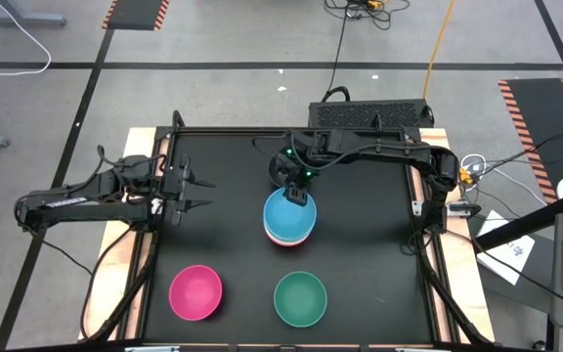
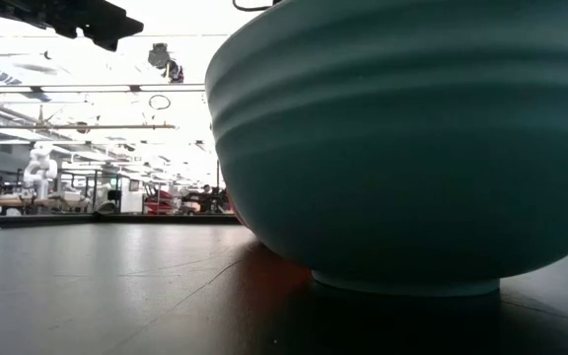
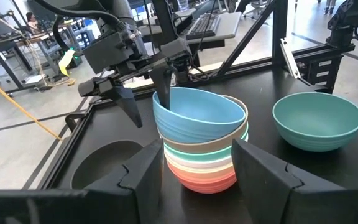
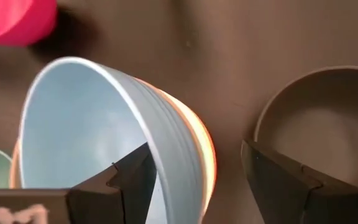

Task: Nest bowls inside each other
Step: Stack the blue bowl on the gray bowl

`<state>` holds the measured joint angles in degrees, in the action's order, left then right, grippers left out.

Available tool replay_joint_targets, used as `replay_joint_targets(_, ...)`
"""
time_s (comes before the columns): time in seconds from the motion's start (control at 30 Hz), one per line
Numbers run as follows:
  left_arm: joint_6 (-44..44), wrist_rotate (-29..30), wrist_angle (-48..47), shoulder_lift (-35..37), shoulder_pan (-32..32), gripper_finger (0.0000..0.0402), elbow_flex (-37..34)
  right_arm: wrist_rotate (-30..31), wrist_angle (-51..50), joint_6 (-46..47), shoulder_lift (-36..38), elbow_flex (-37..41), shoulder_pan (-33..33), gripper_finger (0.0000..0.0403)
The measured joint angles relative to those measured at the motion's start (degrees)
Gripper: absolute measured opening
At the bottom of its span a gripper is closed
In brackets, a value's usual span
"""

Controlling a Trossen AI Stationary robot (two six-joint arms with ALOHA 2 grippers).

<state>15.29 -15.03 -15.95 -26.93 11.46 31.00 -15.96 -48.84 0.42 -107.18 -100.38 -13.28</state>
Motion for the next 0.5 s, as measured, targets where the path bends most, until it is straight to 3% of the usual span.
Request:
replay_joint_targets(0.4,-0.12,-0.04,-0.06,0.01,0.02,0.0191,0.00,4.13,-0.26,-3.96,0.55,-0.09,1.46,0.0221)
replay_joint_targets(0.5,-0.19,-0.07,-0.08,0.01,0.01,0.0191,0.00,3.95,-0.95,-4.46,0.53,-0.11,1.77,0.0201)
